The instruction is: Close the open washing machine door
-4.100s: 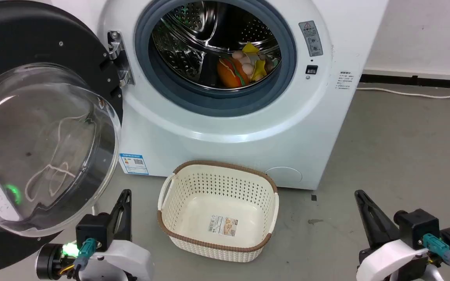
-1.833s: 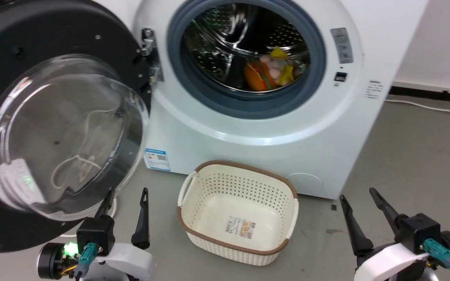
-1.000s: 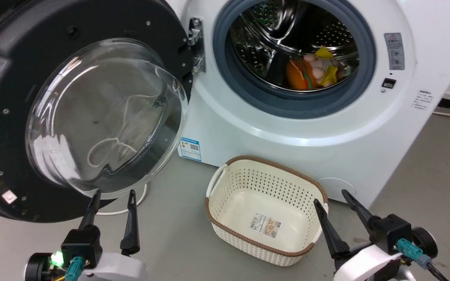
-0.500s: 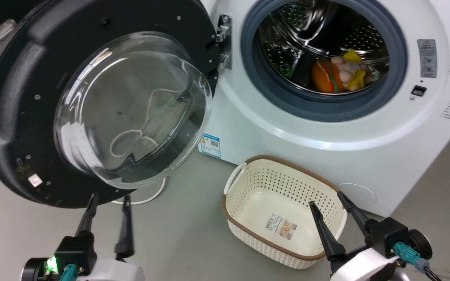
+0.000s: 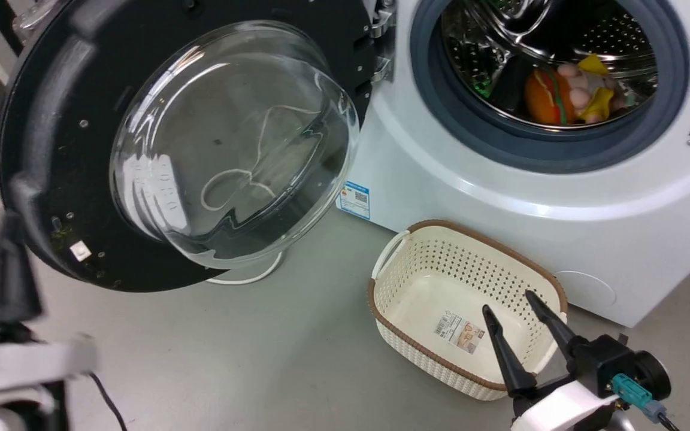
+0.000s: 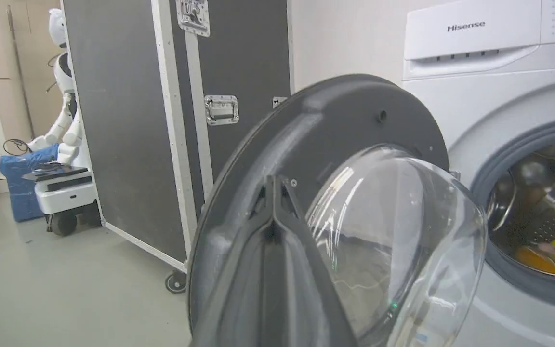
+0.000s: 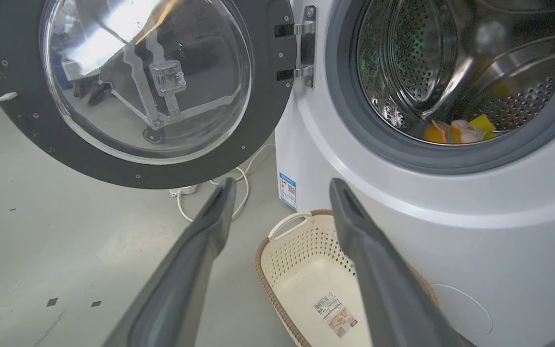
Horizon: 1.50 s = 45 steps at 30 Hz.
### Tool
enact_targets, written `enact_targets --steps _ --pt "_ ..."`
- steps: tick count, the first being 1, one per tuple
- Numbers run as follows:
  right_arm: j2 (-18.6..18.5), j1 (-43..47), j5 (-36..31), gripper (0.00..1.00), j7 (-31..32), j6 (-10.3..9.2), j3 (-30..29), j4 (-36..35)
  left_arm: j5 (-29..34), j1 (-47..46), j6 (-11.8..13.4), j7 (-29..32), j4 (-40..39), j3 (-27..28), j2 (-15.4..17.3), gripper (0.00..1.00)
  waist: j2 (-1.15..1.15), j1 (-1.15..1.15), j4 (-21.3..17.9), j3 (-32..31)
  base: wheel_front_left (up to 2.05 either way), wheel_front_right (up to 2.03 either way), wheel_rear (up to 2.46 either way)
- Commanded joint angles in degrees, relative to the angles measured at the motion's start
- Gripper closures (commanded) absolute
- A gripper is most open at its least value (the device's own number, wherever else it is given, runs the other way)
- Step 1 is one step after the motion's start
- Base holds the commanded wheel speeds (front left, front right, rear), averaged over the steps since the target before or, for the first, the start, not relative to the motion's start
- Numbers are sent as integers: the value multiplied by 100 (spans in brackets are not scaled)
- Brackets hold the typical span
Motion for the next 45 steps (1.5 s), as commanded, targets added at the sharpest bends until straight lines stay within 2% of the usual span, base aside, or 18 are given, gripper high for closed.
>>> enact_targets --steps 1,5,6,11,12,18,23,29,32,33,35,36,37,41,45 --pt "-2 -54 -4 0 -58 3 -8 -3 -208 -248 -64 -64 95 196 130 100 0 -1 54 45 0 0 0" --pt "2 -51 -54 0 -92 3 -1 -39 -970 -920 -167 36 767 650 497 100 0 -1 72 163 0 0 0" --pt "-10 -88 -82 0 -105 4 33 -48 -1590 -1452 -201 426 1360 904 748 100 0 -1 57 266 0 0 0" --pt "-39 -204 -87 0 -132 4 99 -61 -2526 -2244 -178 1293 2526 1267 1169 100 0 -1 -11 469 0 0 0" --pt "-76 -263 -82 0 -155 4 152 -61 -2784 -2567 -210 1649 3142 1291 1420 100 0 -1 -51 591 0 0 0" --pt "-153 -374 -61 0 -202 4 202 -40 -4066 -3405 -119 2802 4378 1779 1474 100 0 -1 -125 799 0 0 0" --pt "-165 -445 -44 0 -259 4 192 -25 -4899 -3773 -262 3651 4853 2030 1536 100 0 -1 -176 896 0 0 0" --pt "-149 -467 -6 0 -352 4 182 71 -5512 -3622 -431 4434 4763 2096 1649 100 0 -1 -185 845 0 0 0" --pt "-125 -461 20 0 -391 4 147 117 -5735 -3429 -461 4741 4545 2060 1588 100 0 -1 -180 763 0 0 0" --pt "-97 -426 42 0 -418 5 110 157 -5940 -3168 -475 5030 4223 2006 1445 100 0 -1 -167 663 0 0 0" --pt "-84 -403 49 0 -424 5 99 178 -6017 -3010 -476 5158 4038 1969 1356 100 0 -1 -169 600 0 0 0" --pt "-58 -349 63 0 -436 5 88 230 -6177 -2680 -478 5440 3623 1870 1164 100 0 -1 -178 457 0 0 0" --pt "-58 -349 63 0 -436 5 88 230 -6177 -2680 -478 5440 3623 1870 1164 100 0 -1 -178 457 0 0 0" --pt "-17 -243 83 0 -454 5 43 307 -6475 -2085 -474 5848 2832 1759 719 100 0 -1 -204 192 0 0 0" --pt "9 -149 110 0 -466 5 -34 340 -6684 -1488 -348 6287 2027 1527 234 100 0 -1 -281 -29 0 0 0"
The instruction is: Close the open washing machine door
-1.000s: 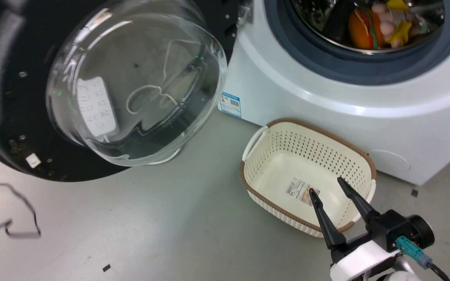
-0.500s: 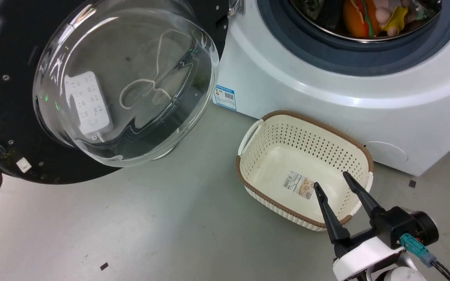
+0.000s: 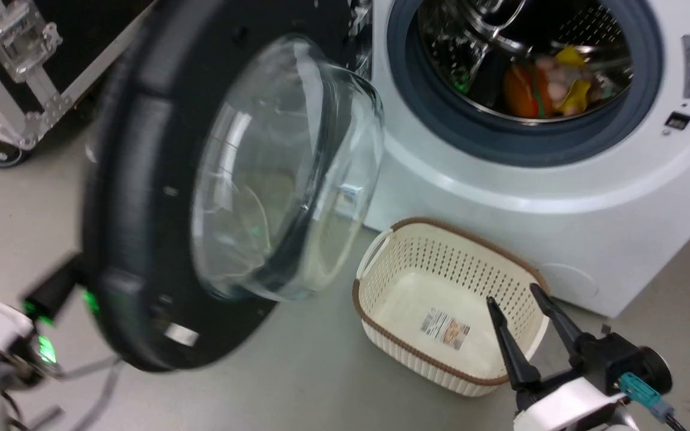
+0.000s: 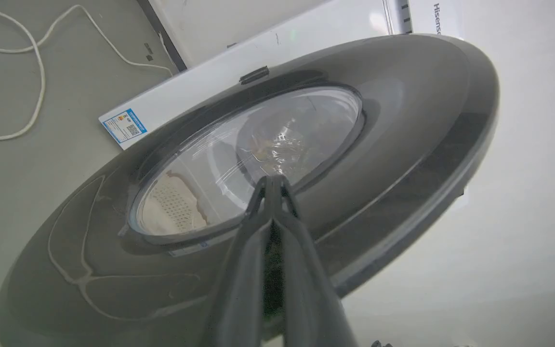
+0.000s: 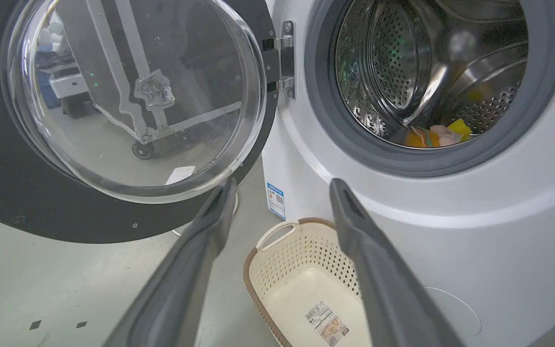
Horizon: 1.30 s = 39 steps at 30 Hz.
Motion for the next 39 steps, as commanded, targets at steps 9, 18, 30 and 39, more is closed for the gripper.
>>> enact_targets --steps 9,18,30,39 --pt "30 179 -14 0 -39 5 -478 23 -295 1399 365 316 -1487 -1092 -830 100 0 1 -442 -301 0 0 0" --pt "32 -5 -43 0 3 5 -1193 -110 -1087 1939 307 -1124 -1455 -2824 -861 100 0 1 -1417 -5 0 0 0" --pt "32 -275 240 0 3 5 -1503 -94 -1739 579 57 -3153 -562 -4120 -862 100 0 1 -2955 927 0 0 0" --pt "32 -465 558 0 -40 5 -1226 95 -2510 -1658 35 -4547 1102 -4390 -863 100 0 1 -3632 1309 0 0 0"
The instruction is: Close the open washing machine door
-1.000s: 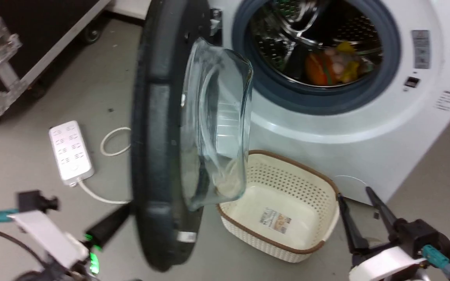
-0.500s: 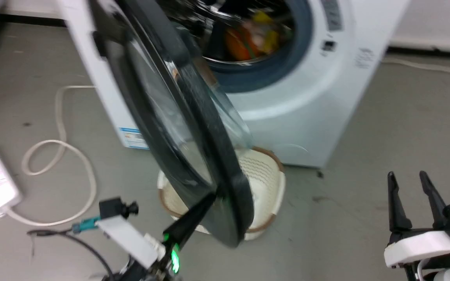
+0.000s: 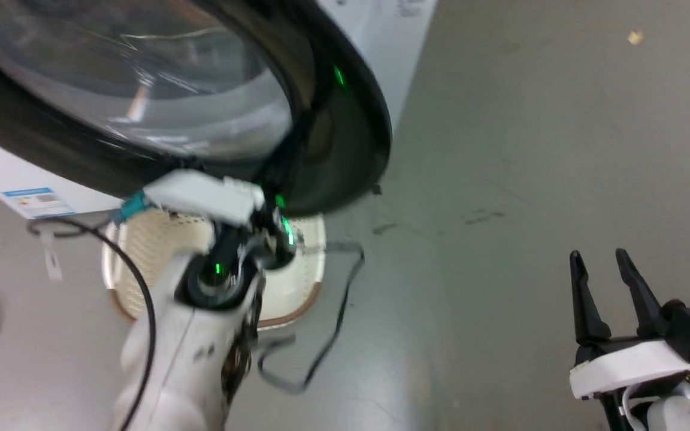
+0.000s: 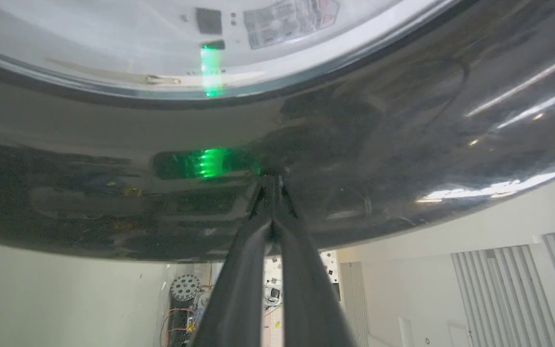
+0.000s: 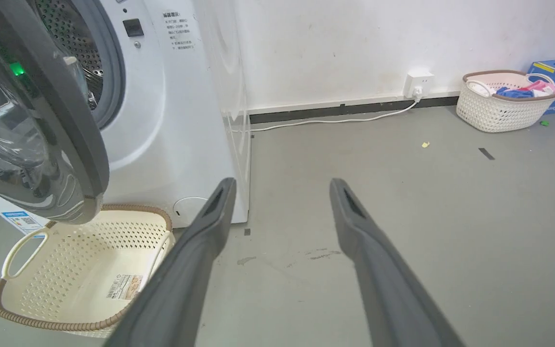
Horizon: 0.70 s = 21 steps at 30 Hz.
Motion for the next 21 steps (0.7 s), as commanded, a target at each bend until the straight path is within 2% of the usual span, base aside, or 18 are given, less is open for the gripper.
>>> enact_targets --steps 1,4,5,6,9,11,12,13,16,20,21 --pt "0 -110 51 0 -25 5 46 -3 -87 -300 -64 -172 228 -6 9 100 -1 -1 -164 145 0 0 0" --pt "0 -145 110 0 -25 5 131 -19 -186 -746 -116 -383 720 -39 9 100 -1 -1 -177 144 0 0 0" --pt "0 -133 146 0 -26 5 179 -21 -221 -1002 -160 -459 1206 -171 8 100 -1 -1 -91 85 0 0 0" --pt "0 -117 136 0 -26 5 211 -8 -184 -1041 -176 -490 1341 -218 8 100 -1 -1 -55 43 0 0 0" --pt "0 -57 122 0 -26 5 242 -17 -142 -974 -209 -543 1506 -334 8 100 -1 -1 90 -137 0 0 0" --pt "0 -12 112 0 -26 5 206 -72 93 -790 -214 -609 1333 -424 46 100 -1 -1 222 -272 0 0 0" --pt "0 16 103 0 -26 5 186 -103 291 -637 -215 -699 1211 -493 112 69 -1 -1 295 -359 0 0 0" --pt "0 48 94 0 -26 5 172 -134 509 -456 -216 -792 1098 -588 194 0 -1 -1 370 -451 0 0 0" --pt "0 186 54 0 -27 5 167 -196 1117 195 -217 -1063 640 -910 510 0 -1 -1 624 -748 0 0 0" --pt "0 434 -33 0 -27 5 187 -258 2086 1082 -217 -1783 -19 -1344 1164 0 -1 -1 996 -1143 0 0 0" --pt "0 434 -33 0 -27 5 187 -258 2086 1082 -217 -1783 -19 -1344 1164 0 -1 -1 996 -1143 0 0 0"
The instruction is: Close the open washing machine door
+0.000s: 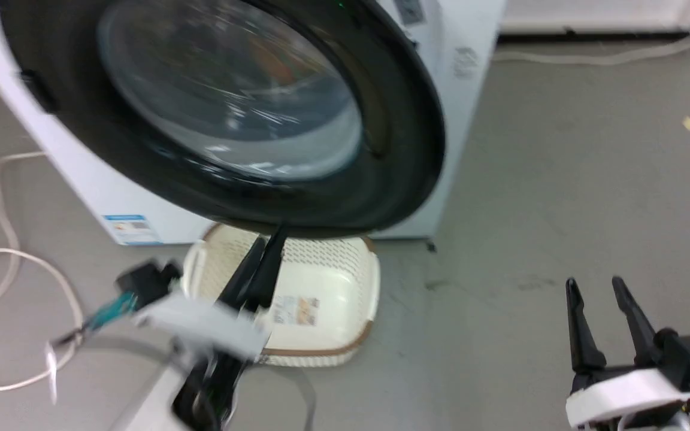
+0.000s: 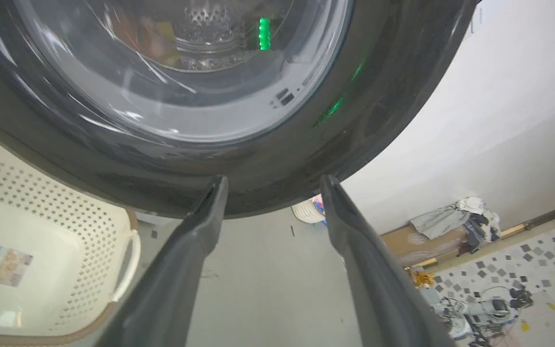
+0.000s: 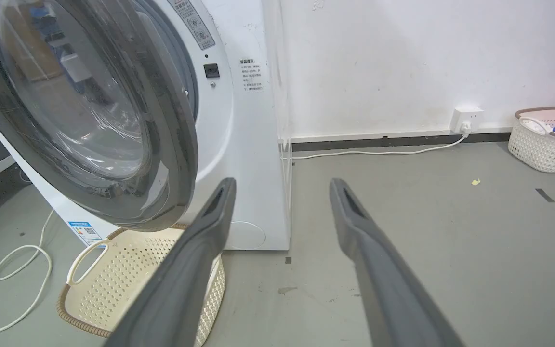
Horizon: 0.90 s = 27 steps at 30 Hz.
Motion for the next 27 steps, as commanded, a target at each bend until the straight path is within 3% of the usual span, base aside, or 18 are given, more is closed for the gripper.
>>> enact_targets --steps 1,4,5,6,7,8,9,10,11,12,19,26,27 --pt "2 157 -45 0 -26 5 -1 -83 422 329 -26 -237 -149 -121 285 0 0 1 528 -482 0 0 0" --pt "2 377 -55 0 -26 5 40 -147 1231 698 32 -409 -155 -40 575 0 0 1 819 -683 0 0 0" --pt "2 377 -55 0 -26 5 40 -147 1231 698 32 -409 -155 -40 575 0 0 1 819 -683 0 0 0" --pt "2 506 -74 0 -26 5 89 -173 1924 852 227 -430 -305 277 637 0 0 1 977 -800 0 0 0" --pt "2 506 -74 0 -26 5 89 -173 1924 852 227 -430 -305 277 637 0 0 1 977 -800 0 0 0" --pt "2 551 -75 0 -26 5 115 -192 2387 939 328 -432 -459 461 669 0 0 1 1040 -828 0 0 0" --pt "2 603 -74 0 -26 5 164 -235 3296 1195 495 -434 -791 706 695 0 0 1 1139 -870 0 0 0" --pt "2 603 -74 0 -26 5 164 -235 3296 1195 495 -434 -791 706 695 0 0 1 1139 -870 0 0 0" --pt "2 636 -84 0 -26 5 195 -266 4002 1471 641 -435 -1140 987 642 0 0 1 1216 -899 0 0 0" --pt "2 636 -84 0 -26 5 195 -266 4002 1471 641 -435 -1140 987 642 0 0 1 1216 -899 0 0 0" --pt "2 692 -99 0 -26 5 322 -283 5735 2230 765 -436 -1821 1336 366 0 0 1 1312 -919 0 0 0" --pt "2 744 -44 0 -23 5 504 -235 6640 2591 1133 -436 -1810 1381 118 0 0 1 1301 -795 0 0 0" --pt "2 725 -64 26 -16 5 556 -237 6744 2595 1158 -436 -1814 1371 105 0 0 1 1307 -726 0 0 0"
